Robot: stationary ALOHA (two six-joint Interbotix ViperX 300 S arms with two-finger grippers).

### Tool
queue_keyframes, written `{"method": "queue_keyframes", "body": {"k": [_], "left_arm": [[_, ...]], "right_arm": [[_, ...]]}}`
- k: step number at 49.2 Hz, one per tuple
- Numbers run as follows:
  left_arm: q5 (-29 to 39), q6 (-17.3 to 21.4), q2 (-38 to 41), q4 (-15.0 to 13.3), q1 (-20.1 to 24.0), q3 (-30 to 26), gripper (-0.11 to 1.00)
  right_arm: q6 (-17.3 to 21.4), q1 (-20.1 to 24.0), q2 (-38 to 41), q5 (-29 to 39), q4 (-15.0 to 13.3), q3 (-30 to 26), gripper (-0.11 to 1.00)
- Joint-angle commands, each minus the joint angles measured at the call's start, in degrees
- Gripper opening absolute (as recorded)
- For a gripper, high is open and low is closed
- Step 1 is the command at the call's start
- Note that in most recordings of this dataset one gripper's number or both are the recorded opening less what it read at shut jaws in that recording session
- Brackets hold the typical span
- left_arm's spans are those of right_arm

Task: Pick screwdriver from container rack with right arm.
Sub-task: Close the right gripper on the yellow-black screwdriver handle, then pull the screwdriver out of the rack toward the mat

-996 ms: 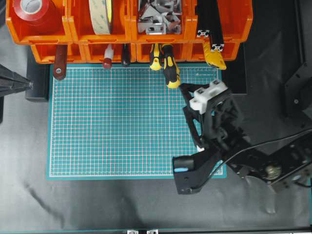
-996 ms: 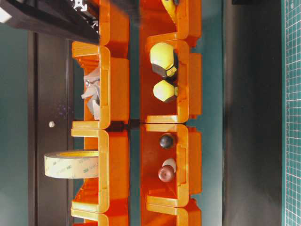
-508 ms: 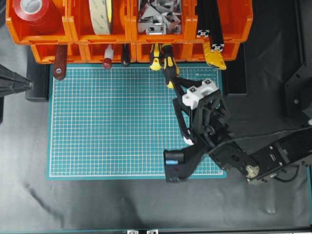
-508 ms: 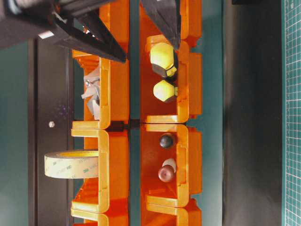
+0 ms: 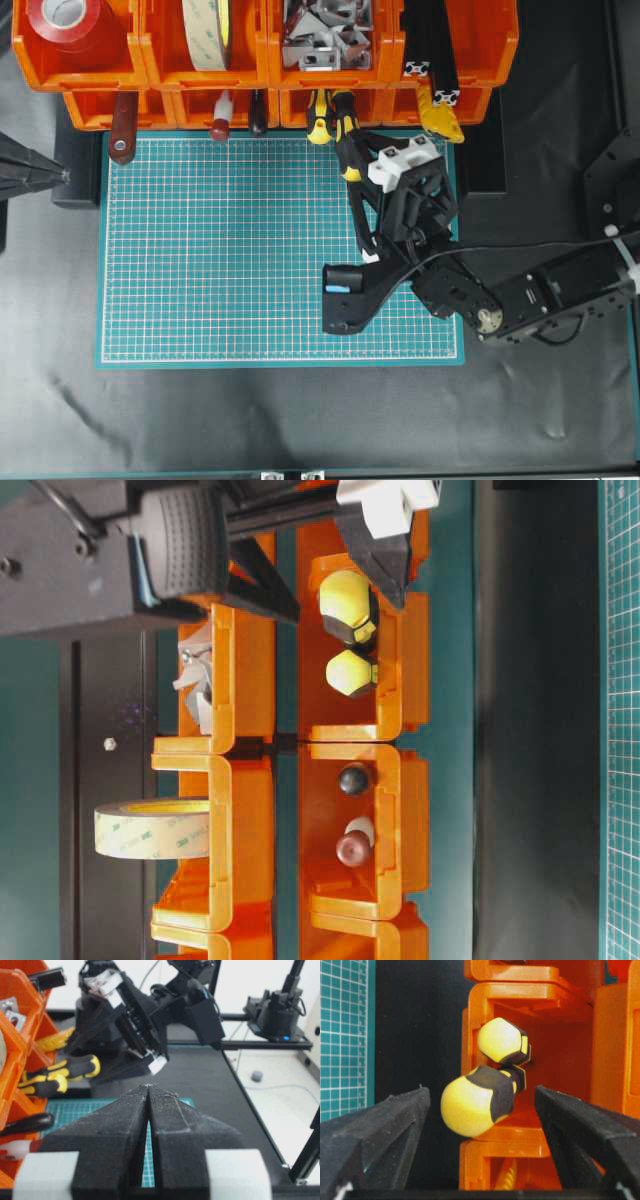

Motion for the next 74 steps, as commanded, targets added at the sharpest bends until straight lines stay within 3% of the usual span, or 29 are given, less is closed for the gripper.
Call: {"method": "queue_keyframes", "body": {"k": [1, 15, 20, 24, 41, 54, 64, 74], "left_arm": [[-0.35, -0.18, 0.35, 0.18, -0.09, -0.7, 0.0], [-0.26, -0.18, 0.0, 0.18, -0.09, -0.62, 0.0], [-0.26, -0.18, 0.0, 0.18, -0.09, -0.53, 0.0], [-0.18, -0.26, 0.09, 0.18, -0.09, -0.44, 0.0], [2.29, -3.34, -1.49, 0.26, 0.18, 0.44, 0.0], [4.83, -3.96, -4.39, 0.18, 0.44, 0.18, 0.0], [5.98, -3.87, -7.65, 0.18, 0.79, -0.26, 0.0], [12.22, -4.13, -8.17, 0.18, 0.97, -0.35, 0.0]], "right_arm": [[0.18, -0.26, -0.62, -0.97, -0.53, -0.44, 0.8], [0.44, -0.35, -0.09, -1.49, 0.18, -0.53, 0.68], [0.44, -0.35, 0.0, -0.97, 0.79, -0.53, 0.58], [0.44, -0.35, 0.0, 0.26, 1.32, -0.7, 0.43], [0.35, 0.53, 0.09, 4.83, 1.41, -3.43, 0.43], [0.09, 2.55, 0.79, 12.48, 1.49, -7.73, 0.38], [-0.09, 5.1, 0.79, 16.17, 4.39, -8.96, 0.37], [-0.35, 8.09, 0.97, 22.06, 7.21, -12.04, 0.37]]}}
